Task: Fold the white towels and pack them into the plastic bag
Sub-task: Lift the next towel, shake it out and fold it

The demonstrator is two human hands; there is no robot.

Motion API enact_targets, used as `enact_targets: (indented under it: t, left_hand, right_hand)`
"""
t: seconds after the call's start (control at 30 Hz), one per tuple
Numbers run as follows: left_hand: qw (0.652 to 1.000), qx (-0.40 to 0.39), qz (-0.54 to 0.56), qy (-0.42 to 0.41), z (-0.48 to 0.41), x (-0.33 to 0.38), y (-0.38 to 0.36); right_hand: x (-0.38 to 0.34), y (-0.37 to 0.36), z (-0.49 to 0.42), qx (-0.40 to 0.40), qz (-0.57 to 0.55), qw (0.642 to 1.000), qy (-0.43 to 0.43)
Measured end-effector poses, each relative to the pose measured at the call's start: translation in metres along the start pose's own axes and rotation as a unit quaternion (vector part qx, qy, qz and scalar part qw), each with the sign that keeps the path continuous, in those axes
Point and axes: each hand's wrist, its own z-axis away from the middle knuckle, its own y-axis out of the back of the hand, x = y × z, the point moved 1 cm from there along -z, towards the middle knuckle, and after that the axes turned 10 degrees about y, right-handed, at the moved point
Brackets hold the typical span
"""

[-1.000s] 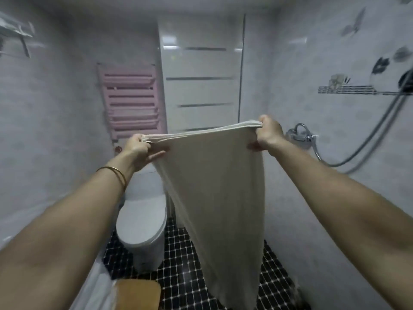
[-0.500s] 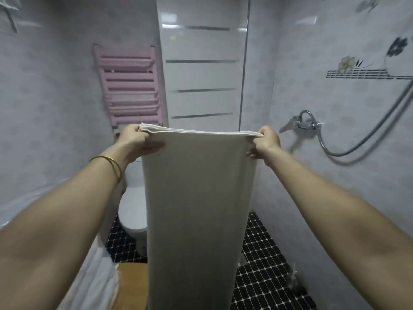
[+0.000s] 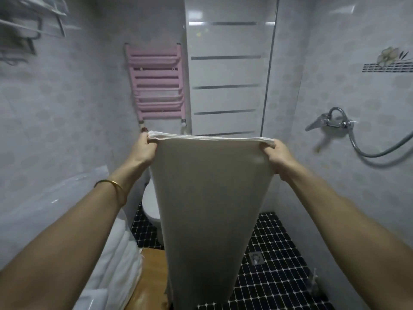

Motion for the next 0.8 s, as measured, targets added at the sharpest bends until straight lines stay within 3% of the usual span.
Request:
enact_targets:
  t: [0.1, 0.23, 0.3, 0.43, 0.5, 0.6, 0.7, 0.8]
  left_hand:
    - [0.996, 0.064, 0.056, 0.014, 0.012, -0.009, 0.002]
    - [0.990, 0.063, 0.126, 0.019, 0.015, 0.002, 0.006]
    - [0.993, 0.043, 0.110, 0.011, 0.015, 0.011, 0.006]
    - [0.997, 0.056, -0.051, 0.021, 0.012, 0.010, 0.007]
    - [0.995, 0.058, -0.061, 0.049, 0.009, 0.004, 0.010]
    - [0.995, 0.063, -0.009, 0.075, 0.009, 0.000, 0.012]
    - [0.994, 0.045, 0.038, 0.093, 0.010, 0.002, 0.011]
    - [0.992, 0.028, 0.066, 0.100, 0.012, 0.007, 0.009]
  right_hand:
    - [0.000, -0.011, 0.005, 0.035, 0.038, 0.999, 0.002]
    - [-0.003, -0.013, 0.003, 0.093, -0.103, 0.988, -0.075]
    - [-0.002, -0.010, 0.005, 0.054, -0.065, 0.992, -0.092]
    - [0.003, -0.012, 0.011, -0.009, 0.047, 0.996, -0.082]
    - [0.002, -0.014, 0.017, -0.097, -0.005, 0.984, -0.149]
    - [0.004, -0.007, 0.030, -0.258, -0.176, 0.915, -0.255]
    - [0.022, -0.005, 0.040, -0.282, -0.274, 0.876, -0.280]
    - [0.044, -0.020, 0.054, -0.265, -0.285, 0.864, -0.318]
